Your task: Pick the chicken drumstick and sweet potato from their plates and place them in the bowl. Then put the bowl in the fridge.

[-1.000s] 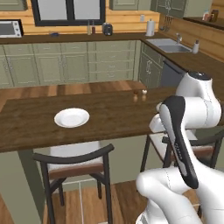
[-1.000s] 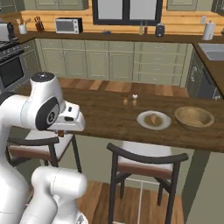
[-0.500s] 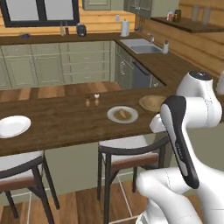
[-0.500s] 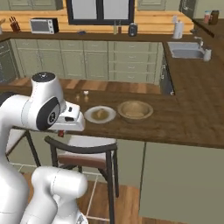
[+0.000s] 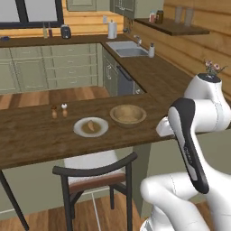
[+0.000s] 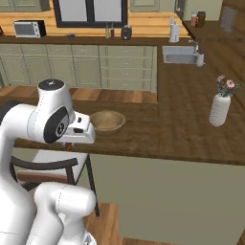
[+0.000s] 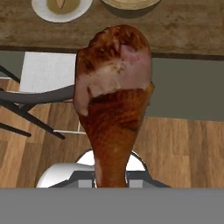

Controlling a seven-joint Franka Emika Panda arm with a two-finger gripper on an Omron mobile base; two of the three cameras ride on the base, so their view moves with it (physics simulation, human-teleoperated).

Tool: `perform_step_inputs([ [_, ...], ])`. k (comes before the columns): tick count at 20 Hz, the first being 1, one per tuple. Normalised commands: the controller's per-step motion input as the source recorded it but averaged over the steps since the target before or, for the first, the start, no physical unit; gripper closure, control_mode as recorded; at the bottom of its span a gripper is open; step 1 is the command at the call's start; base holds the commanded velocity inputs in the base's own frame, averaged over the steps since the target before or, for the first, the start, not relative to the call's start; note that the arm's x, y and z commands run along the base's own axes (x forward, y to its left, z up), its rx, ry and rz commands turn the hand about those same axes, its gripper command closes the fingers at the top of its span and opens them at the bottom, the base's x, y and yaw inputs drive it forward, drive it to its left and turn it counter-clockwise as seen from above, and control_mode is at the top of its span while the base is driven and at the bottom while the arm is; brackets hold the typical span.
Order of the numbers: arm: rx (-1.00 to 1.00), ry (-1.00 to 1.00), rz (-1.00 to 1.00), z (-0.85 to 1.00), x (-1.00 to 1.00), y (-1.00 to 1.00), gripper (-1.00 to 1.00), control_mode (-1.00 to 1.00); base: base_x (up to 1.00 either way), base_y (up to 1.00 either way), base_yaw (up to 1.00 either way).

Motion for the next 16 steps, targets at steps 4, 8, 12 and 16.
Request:
perform_step_inputs([
  [4,0.0,0.0,0.0,0.0,0.0,0.0,1.0,1.0,0.66,-0.09,-0.01],
  [8,0.0,0.0,0.0,0.0,0.0,0.0,1.0,1.0,0.76,0.0,0.0],
  [12,0.0,0.0,0.0,0.0,0.0,0.0,1.0,1.0,0.45,0.0,0.0],
  [16,0.0,0.0,0.0,0.0,0.0,0.0,1.0,1.0,0.23,0.01,0.0],
])
